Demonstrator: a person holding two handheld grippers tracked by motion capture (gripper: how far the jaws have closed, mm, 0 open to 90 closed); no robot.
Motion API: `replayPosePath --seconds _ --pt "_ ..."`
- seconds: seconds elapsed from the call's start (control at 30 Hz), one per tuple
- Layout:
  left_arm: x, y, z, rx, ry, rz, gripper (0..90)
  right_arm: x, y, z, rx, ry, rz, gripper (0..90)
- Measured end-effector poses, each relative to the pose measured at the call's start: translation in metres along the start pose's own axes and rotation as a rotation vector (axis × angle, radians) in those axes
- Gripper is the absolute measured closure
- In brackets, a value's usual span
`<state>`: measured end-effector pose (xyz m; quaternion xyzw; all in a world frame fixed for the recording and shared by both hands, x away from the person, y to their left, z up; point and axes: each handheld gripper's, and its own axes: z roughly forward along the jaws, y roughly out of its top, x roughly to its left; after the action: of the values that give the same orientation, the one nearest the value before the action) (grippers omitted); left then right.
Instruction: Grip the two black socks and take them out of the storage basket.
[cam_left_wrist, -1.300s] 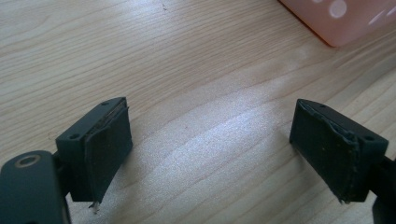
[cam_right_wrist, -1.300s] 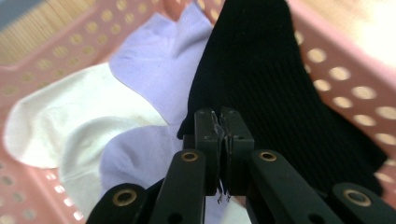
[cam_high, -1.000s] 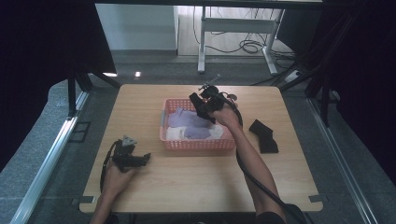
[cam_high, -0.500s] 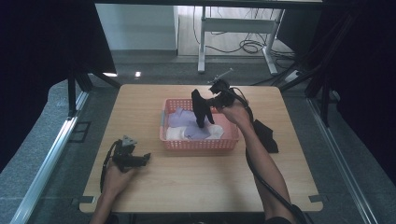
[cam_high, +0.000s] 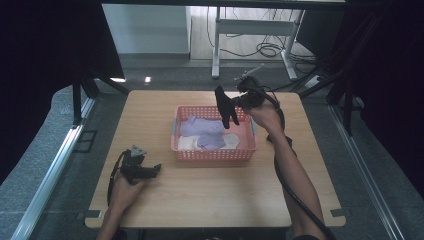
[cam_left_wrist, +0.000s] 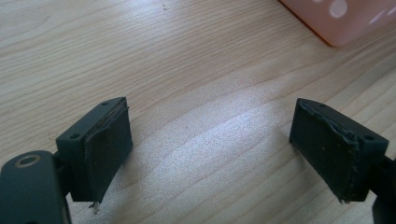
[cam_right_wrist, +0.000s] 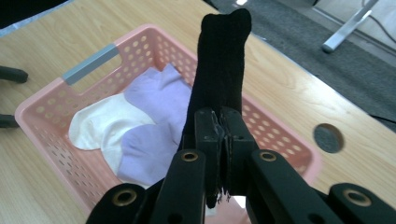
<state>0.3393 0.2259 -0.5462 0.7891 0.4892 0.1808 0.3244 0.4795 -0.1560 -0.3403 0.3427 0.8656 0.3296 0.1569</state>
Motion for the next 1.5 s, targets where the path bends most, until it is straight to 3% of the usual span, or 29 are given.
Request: replayPosePath --seconds 0.5,1.0,1.23,1.5 --pt "0.0 0.0 0.0 0.0 0.0 0.0 12.7 -0.033 -0.015 -0.047 -0.029 -0.082 0.063 87.3" --pt "0.0 0.0 0.0 -0.001 0.0 -0.001 12.7 -0.081 -0.066 -0.09 -0.017 -0.204 0.193 87.3" --pt "0.0 0.0 0.0 0.002 -0.001 0.0 12.7 -0.099 -0.102 -0.091 0.021 -0.248 0.254 87.1" --pt "0.0 0.0 0.0 0.005 -0.001 0.003 12.8 -0.111 -0.139 -0.069 0.062 -0.235 0.308 86.9"
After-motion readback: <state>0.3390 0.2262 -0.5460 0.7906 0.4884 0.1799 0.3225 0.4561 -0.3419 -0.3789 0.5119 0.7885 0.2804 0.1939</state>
